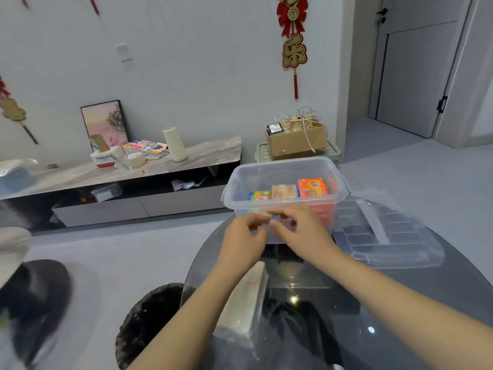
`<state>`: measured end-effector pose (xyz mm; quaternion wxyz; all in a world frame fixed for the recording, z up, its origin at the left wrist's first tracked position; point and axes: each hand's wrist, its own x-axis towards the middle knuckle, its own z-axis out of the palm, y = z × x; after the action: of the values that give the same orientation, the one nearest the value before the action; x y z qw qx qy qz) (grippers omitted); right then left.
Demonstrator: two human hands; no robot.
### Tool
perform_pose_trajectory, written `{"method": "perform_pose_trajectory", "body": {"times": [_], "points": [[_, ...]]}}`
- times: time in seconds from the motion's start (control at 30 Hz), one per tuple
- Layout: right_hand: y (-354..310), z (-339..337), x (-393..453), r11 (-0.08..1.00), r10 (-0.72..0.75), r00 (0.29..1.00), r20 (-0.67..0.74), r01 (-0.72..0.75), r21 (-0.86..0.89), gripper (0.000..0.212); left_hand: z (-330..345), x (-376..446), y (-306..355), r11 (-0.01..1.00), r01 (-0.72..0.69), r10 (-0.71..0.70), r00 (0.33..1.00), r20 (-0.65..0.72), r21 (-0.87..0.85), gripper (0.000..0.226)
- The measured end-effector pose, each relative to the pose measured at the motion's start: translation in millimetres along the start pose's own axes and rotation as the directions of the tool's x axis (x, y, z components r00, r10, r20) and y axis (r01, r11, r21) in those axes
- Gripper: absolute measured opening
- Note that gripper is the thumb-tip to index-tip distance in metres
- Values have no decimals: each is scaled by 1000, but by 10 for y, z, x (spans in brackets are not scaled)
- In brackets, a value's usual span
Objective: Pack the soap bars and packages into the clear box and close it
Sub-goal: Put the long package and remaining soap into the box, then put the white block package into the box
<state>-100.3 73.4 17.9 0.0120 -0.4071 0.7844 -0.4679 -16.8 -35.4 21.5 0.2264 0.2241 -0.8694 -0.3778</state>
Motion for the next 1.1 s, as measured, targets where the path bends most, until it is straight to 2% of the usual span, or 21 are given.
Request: {"method": "perform_pose_trajectory", "body": {"times": [0.13,0.27,0.4,0.57,0.63,0.7,0.77,0.87,0.97,1.1], "points": [[-11,320,-385,993,104,993,52,-107,45,31,-43,-417,-271,997,70,-72,996,43,38,27],[14,599,-639,968,228,965,130,-240,79,33,-62,-620,-547,959,193,-211,975,67,210,28],[30,806,-781,947,299,941,156,-313,75,41,-105,-696,-760,933,183,-207,977,48,310,30],[-4,900,-869,843,454,866,209,-493,214,65,-204,-725,-854,919,326,-353,931,93,223,57],[-34,908,-881,791,490,838,240,-543,281,67,-248,-716,-829,909,380,-404,905,134,173,52],[-69,915,-877,759,517,812,272,-582,294,57,-284,-708,-789,896,422,-440,884,155,137,44],[-109,904,-891,746,516,799,310,-597,295,45,-280,-706,-747,890,429,-451,880,152,154,40],[-141,858,-947,646,519,778,354,-628,434,45,-252,-748,-670,889,426,-446,888,109,166,35],[-163,760,-989,590,494,805,330,-589,552,48,-228,-784,-579,904,411,-421,904,73,117,28],[-210,507,-844,571,473,840,266,-523,633,45,-302,-692,-263,949,300,-301,954,-7,92,27]]}}
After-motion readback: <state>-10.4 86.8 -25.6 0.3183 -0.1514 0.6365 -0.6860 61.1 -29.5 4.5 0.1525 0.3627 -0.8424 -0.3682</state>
